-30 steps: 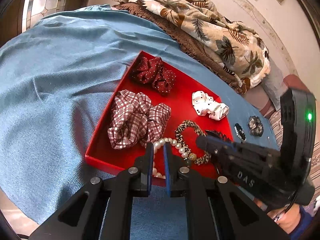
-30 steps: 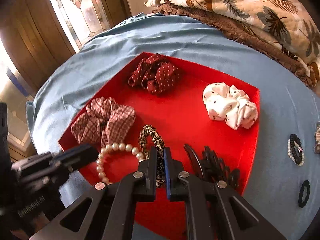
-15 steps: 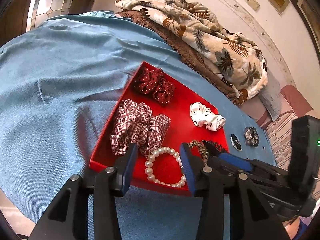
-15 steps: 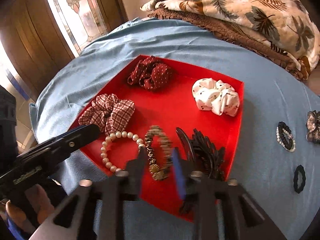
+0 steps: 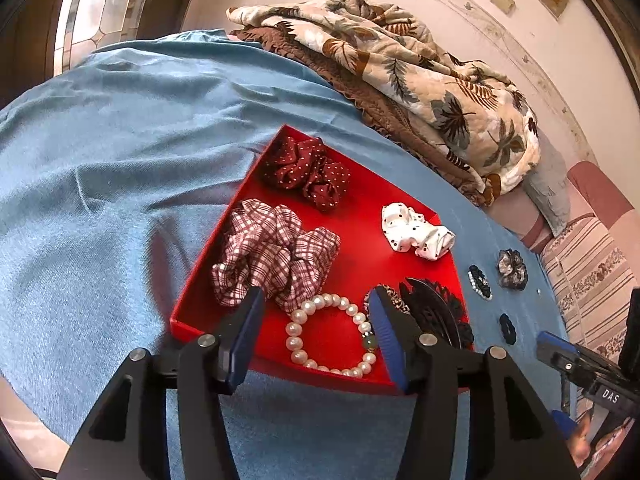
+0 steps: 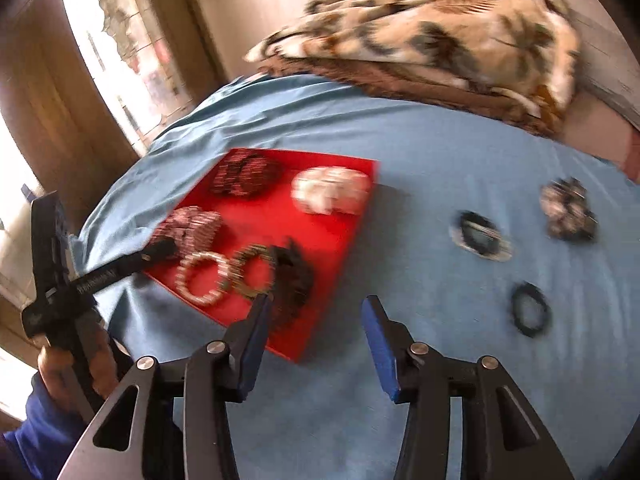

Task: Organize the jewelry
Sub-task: 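Lift both open tools away from the red tray, then grasp the thin black hair tie with the left tool while the right tool grasps the thick black hair tie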

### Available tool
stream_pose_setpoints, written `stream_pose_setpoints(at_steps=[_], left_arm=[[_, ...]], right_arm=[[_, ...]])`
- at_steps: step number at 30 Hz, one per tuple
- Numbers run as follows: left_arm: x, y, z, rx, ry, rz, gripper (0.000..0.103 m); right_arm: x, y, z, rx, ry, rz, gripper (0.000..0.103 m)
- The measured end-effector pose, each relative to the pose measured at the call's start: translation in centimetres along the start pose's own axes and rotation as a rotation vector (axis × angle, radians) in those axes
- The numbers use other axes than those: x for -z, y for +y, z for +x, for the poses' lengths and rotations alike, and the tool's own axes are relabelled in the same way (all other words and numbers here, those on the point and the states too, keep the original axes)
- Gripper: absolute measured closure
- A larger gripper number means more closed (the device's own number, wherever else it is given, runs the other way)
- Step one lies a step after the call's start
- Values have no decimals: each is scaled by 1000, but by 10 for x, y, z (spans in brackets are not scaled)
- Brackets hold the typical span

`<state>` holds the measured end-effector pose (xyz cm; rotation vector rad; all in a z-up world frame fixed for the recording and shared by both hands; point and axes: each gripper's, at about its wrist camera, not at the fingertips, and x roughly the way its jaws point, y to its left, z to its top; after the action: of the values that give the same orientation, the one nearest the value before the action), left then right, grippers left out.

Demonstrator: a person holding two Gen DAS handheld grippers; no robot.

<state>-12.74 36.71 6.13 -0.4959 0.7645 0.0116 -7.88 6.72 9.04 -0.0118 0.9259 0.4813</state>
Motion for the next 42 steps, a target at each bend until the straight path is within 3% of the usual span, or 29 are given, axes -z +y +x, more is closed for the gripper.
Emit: stream_pose_setpoints(at_steps=[10,14,19,25,30,39,42], left_arm=[[15,-36,-27,-3,4,76,49],[12,-80,-42,-2,7,148,49],[3,-157,-44,32,22,273,46],[-9,-233,12,67,129,335,46],[-20,-274,87,53,225,345,46],[-23,-293,197,-105,316,413,50],[-24,-287,218,-113,344,392,50]], right_arm=[[50,-143,-47,170,1,228,50],[57,-182,-52,186,-18,297,50],[52,-202,-43,171,-43,325,50],[34,-195,-18,126,-39,265,50],[21,-189,5,103,-18,194,50],[10,-188,40,73,31,132,50],[7,-186,50,71,42,118,52]])
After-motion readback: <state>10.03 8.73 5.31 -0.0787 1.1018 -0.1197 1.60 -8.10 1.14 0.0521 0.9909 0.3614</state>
